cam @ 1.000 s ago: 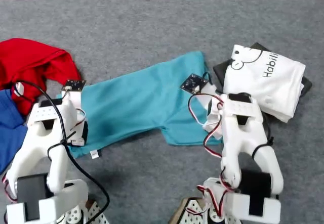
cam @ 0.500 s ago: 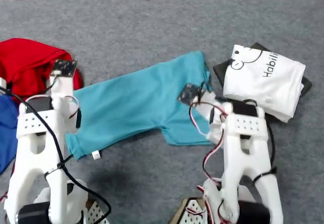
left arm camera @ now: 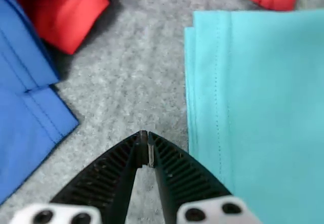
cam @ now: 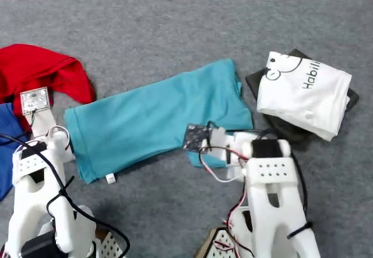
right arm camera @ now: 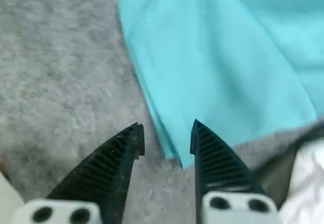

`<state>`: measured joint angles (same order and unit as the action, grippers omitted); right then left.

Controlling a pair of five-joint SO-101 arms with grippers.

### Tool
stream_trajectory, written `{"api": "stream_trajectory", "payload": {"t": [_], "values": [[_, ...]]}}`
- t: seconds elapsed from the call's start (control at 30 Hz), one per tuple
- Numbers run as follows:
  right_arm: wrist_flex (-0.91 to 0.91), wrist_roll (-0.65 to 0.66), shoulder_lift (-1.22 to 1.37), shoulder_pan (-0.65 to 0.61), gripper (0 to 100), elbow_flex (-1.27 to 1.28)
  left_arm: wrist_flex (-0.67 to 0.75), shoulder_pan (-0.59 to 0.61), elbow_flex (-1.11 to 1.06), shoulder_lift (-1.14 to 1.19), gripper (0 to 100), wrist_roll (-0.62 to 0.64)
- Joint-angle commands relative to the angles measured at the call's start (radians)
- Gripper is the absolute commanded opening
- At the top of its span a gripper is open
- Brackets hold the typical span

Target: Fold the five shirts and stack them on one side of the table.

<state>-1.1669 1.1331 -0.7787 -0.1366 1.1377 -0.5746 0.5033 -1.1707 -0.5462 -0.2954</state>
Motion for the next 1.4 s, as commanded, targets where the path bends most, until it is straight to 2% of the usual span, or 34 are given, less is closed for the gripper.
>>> {"api": "stream_trajectory", "payload": {"t": [0.0,0.33,0.53,0.73,0.97,1.07,1.37], "values": [[0.081,-0.017,0.067,-0.033,17.1,0.033,0.015,0.011,0.000,-0.025,2,0.014],[0.273,-0.014,0.371,-0.033,17.1,0.005,0.015,0.006,-0.003,-0.025,2,0.011],[0.203,-0.014,0.568,-0.031,16.4,-0.157,0.014,0.006,-0.005,-0.024,2,0.009],[0.135,-0.014,0.711,-0.028,0.1,-0.285,0.011,0.006,-0.005,-0.024,2,0.009],[0.112,-0.018,0.748,-0.031,0.3,-0.412,0.014,0.006,-0.005,-0.024,2,0.009],[0.032,-0.018,0.763,-0.031,0.3,-0.533,0.015,0.006,-0.005,-0.024,2,0.009],[-0.245,-0.018,1.040,-0.031,0.3,-1.073,0.015,0.005,-0.005,-0.024,2,0.009]]}}
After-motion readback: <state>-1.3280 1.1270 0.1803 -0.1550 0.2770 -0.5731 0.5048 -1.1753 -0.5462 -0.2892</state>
